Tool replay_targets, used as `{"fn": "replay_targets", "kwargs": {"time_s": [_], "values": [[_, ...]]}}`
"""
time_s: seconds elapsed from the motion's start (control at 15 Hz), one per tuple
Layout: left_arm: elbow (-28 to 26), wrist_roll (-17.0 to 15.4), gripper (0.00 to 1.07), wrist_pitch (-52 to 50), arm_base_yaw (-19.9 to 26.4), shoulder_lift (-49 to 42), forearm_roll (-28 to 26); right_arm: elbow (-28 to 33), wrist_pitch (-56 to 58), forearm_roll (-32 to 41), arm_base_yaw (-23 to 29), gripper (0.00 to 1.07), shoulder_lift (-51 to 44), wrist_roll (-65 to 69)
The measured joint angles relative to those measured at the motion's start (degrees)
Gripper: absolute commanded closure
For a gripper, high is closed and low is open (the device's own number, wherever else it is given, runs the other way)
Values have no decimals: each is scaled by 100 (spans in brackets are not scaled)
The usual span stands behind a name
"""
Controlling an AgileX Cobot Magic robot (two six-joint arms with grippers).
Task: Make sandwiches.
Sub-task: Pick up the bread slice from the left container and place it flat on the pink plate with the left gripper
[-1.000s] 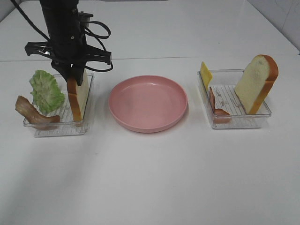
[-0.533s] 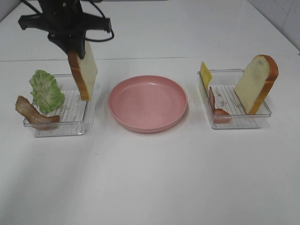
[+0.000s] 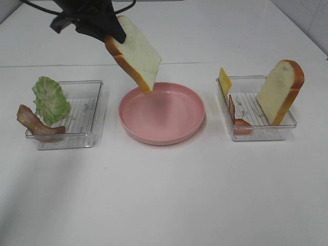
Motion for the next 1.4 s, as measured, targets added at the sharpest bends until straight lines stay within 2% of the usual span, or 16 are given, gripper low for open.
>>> {"fn": "replay_targets", "kwargs": {"time_s": [0.07,0.33,0.47,0.6,0.87,0.93,1.0,1.13,1.27,1.4], "values": [[0,361,107,-97,0,344,-521,0,0,0,0,34,0,0],[0,1152,107,-246,0,1232,-1856,0,0,0,0,34,0,0],[0,1289,107,-246,0,1490,-2131,0,0,0,0,34,0,0],[0,1312,107,-321,0,1725,-2166,0,0,0,0,34,0,0],[0,1192,107,-401,0,1994,-2166,0,0,0,0,34,0,0],[0,1175,98,-401,0,2005,-2154,0,0,0,0,34,0,0],[0,1163,86,-401,0,2005,-2149,0,0,0,0,34,0,0],[0,1163,46,-401,0,2005,-2045,0,0,0,0,34,0,0],[0,1220,23,-407,0,2005,-1879,0,0,0,0,34,0,0],[-74,1409,24,-413,0,1948,-1604,0,0,0,0,34,0,0]]}}
